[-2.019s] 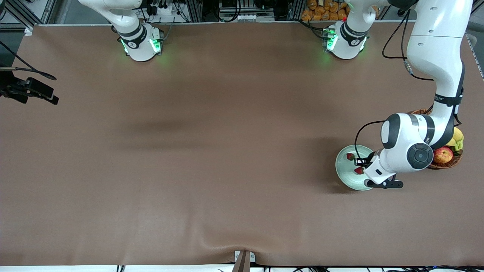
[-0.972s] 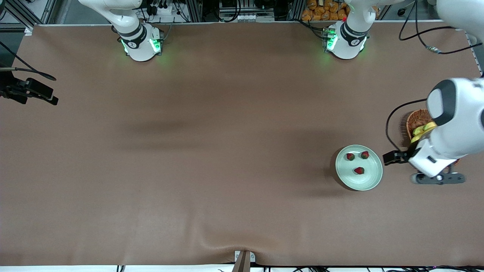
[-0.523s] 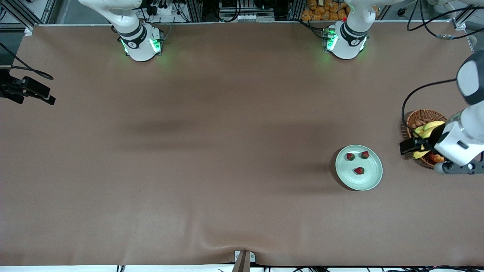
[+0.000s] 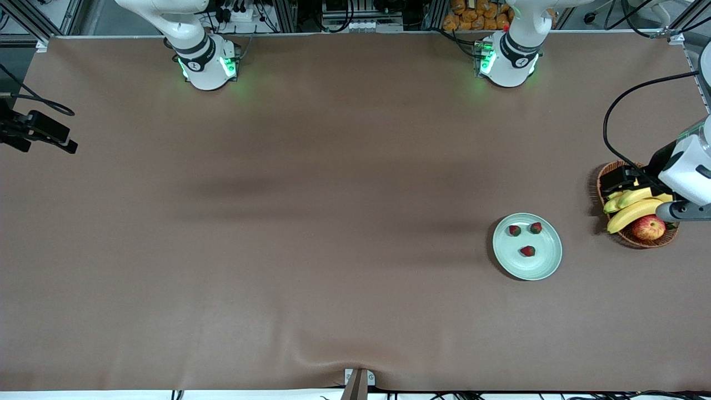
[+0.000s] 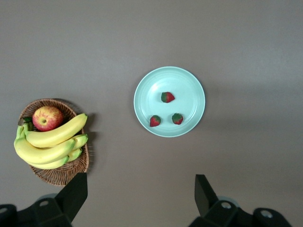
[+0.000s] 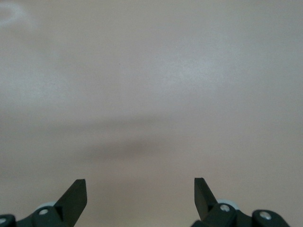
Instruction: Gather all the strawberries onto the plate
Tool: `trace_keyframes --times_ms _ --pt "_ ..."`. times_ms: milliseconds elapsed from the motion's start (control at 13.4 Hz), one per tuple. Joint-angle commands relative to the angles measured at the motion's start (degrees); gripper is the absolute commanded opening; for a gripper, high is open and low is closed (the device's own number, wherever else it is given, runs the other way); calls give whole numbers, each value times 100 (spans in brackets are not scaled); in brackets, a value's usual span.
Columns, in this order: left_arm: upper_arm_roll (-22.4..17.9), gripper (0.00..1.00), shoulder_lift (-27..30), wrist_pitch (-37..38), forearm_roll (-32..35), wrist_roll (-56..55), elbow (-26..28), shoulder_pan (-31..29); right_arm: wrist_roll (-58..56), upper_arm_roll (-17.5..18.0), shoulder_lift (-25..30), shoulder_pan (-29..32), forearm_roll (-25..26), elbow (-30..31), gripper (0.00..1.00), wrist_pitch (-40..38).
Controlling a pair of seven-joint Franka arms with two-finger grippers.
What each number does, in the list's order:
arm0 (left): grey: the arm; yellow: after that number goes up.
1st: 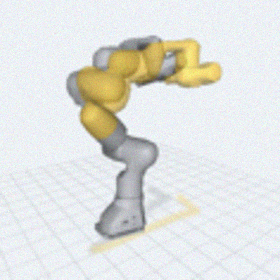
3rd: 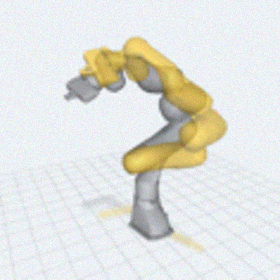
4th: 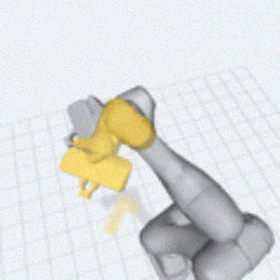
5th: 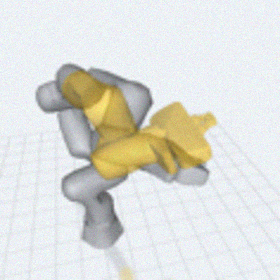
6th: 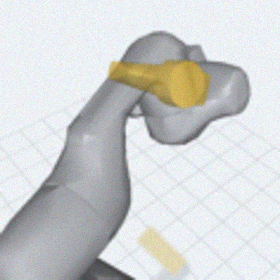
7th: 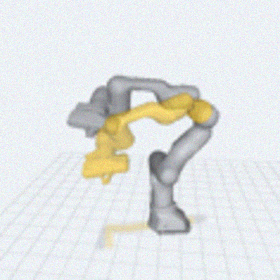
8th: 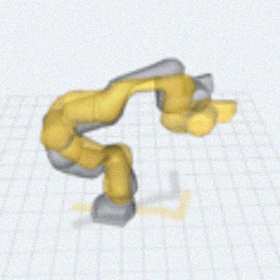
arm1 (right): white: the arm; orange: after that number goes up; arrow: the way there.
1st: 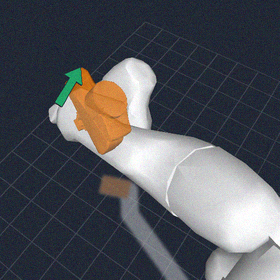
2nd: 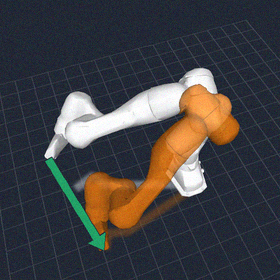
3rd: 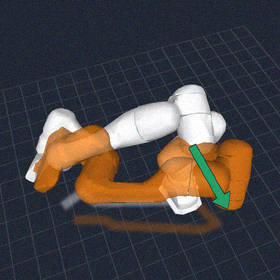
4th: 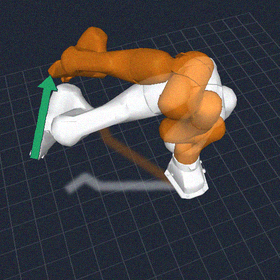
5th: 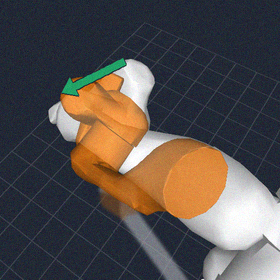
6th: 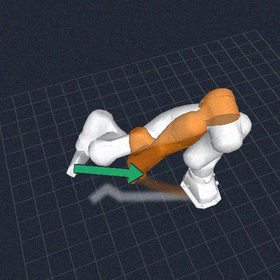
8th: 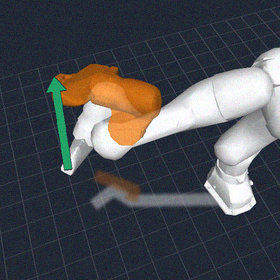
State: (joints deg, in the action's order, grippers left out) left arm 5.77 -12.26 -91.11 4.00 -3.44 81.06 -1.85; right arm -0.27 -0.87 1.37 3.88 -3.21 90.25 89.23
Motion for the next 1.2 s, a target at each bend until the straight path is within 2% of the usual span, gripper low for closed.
trace_keyframes --times_ms 0,374,598,972,1121 --pt "38 100 83 102 66 54 60 18 27 17 -58 -1 -4 -140 100 -64" --pt "20 100 22 41 66 -76 24 53 27 17 -58 -1 13 -140 100 -64" --pt "-6 100 407 84 -135 -323 138 27 27 17 -58 -10 5 -140 100 -64" --pt "-6 100 1242 -274 -171 -368 1279 27 18 17 -58 -1 22 -140 100 -64" --pt "-6 100 1244 -328 -171 -368 1290 27 18 17 -58 8 31 -140 100 -64"
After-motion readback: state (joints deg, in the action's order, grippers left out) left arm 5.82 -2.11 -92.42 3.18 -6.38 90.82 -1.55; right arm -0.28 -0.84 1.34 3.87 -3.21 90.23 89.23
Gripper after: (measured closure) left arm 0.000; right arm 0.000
